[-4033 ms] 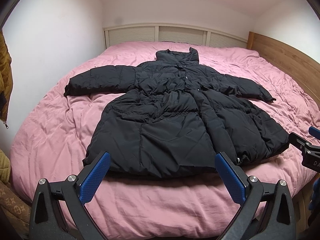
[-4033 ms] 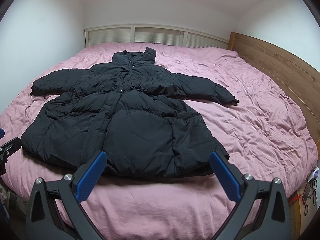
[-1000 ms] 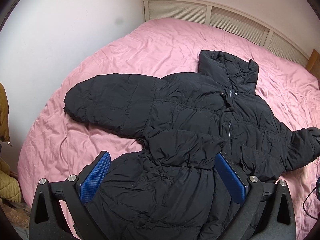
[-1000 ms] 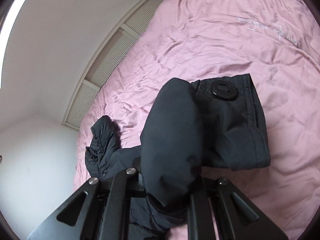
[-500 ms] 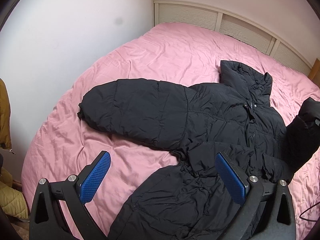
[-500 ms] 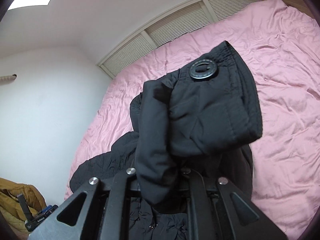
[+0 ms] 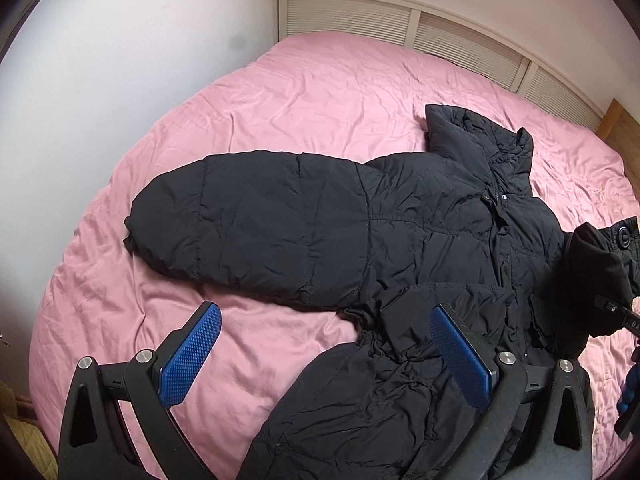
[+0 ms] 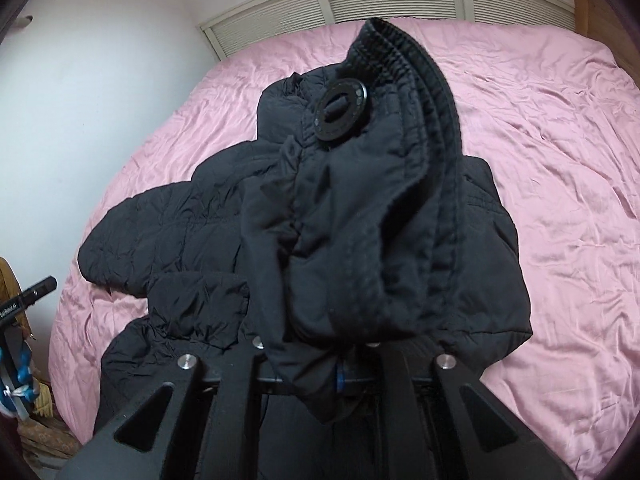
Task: Fold large clothes
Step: 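Lift the cuff with the right tool and fold the sleeve across the coat body, then open the right tool and lay the folded sleeve flat on the body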
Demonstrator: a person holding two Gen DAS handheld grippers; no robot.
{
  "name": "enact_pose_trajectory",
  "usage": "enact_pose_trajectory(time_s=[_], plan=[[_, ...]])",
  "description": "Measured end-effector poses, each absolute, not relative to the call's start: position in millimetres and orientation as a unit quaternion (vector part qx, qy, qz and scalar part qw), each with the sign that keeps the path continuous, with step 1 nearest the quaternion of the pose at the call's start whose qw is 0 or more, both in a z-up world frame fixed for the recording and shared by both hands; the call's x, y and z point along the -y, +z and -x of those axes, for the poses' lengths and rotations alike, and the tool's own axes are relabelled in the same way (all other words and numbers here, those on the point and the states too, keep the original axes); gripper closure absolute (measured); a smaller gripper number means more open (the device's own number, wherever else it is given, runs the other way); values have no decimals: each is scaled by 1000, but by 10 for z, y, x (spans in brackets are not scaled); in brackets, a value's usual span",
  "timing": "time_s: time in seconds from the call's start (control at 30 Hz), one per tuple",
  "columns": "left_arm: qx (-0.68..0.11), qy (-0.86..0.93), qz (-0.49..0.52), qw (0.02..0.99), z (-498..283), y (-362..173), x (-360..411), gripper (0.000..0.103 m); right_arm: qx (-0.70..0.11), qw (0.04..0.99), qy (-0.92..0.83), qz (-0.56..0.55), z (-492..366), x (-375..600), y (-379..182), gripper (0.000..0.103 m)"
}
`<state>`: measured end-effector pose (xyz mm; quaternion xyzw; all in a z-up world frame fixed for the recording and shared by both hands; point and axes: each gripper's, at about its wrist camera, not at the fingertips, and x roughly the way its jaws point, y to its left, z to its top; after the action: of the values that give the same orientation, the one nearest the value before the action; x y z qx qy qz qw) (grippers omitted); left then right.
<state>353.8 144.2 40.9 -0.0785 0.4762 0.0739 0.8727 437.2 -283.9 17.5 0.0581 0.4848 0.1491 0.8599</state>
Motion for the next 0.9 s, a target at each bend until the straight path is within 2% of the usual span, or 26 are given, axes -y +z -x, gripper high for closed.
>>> enact_pose_trajectory(time_s=[0.43, 0.53, 0.6, 0.7, 0.9], plan=[[-488, 77, 94, 864, -3657, 326, -865, 1, -513, 836, 188, 56, -4191, 2490, -512, 86], [-492, 79, 108, 860, -3669, 292, -700, 1, -516, 830, 201, 68, -4185, 2393, -614, 73], [-494, 77, 107, 859, -3676, 275, -577, 1, -519, 824, 215, 69, -4169, 2348, -654, 56], [-495, 74, 100, 860, -3683, 259, -411, 1, -515, 820, 241, 70, -4112, 2286, -640, 43], [-495, 72, 104, 859, -3705, 240, -187, 1, -510, 810, 283, 56, -4038, 2248, -553, 42]])
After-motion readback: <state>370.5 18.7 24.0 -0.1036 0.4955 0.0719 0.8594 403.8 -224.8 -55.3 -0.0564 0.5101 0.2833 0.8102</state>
